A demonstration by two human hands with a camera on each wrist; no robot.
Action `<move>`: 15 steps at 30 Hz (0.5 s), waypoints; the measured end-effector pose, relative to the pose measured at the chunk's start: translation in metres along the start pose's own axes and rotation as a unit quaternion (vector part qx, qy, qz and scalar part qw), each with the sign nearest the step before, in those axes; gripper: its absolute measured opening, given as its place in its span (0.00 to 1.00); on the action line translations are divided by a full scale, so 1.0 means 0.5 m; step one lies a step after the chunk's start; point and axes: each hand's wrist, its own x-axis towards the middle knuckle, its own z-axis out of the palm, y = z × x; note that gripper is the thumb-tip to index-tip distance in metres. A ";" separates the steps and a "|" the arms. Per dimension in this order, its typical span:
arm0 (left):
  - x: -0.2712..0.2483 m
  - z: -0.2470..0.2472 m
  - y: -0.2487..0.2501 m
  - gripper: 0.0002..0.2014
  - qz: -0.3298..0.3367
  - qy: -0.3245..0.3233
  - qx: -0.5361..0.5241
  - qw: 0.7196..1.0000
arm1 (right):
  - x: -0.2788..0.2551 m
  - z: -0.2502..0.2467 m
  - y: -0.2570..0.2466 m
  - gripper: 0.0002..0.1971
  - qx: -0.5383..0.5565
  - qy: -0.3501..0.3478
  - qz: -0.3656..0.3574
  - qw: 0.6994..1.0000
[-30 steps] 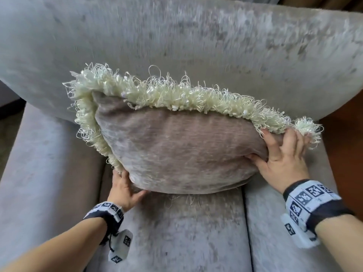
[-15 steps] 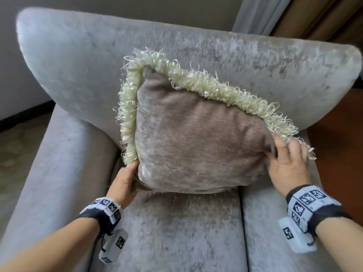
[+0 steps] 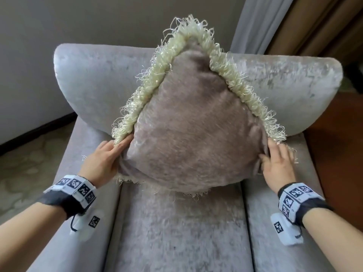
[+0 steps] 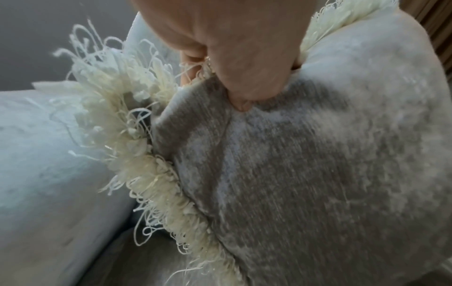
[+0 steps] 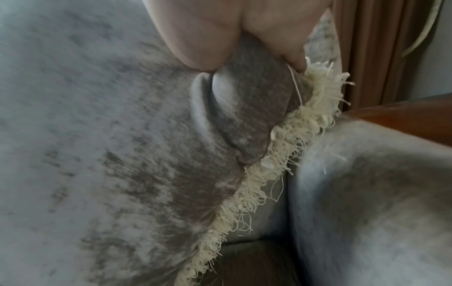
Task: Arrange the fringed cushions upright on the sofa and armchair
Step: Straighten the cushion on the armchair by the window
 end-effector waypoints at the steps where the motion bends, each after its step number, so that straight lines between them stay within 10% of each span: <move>1: 0.000 0.018 -0.010 0.47 -0.007 -0.011 0.001 1.000 | -0.003 0.022 0.007 0.27 -0.002 -0.014 0.003 1.000; 8: 0.009 0.081 -0.049 0.45 -0.036 0.025 0.043 0.998 | -0.017 0.074 0.018 0.33 0.003 -0.037 0.062 0.997; 15: 0.038 0.025 -0.024 0.39 0.026 0.069 0.076 0.994 | -0.005 -0.006 -0.062 0.47 0.044 -0.042 -0.069 0.996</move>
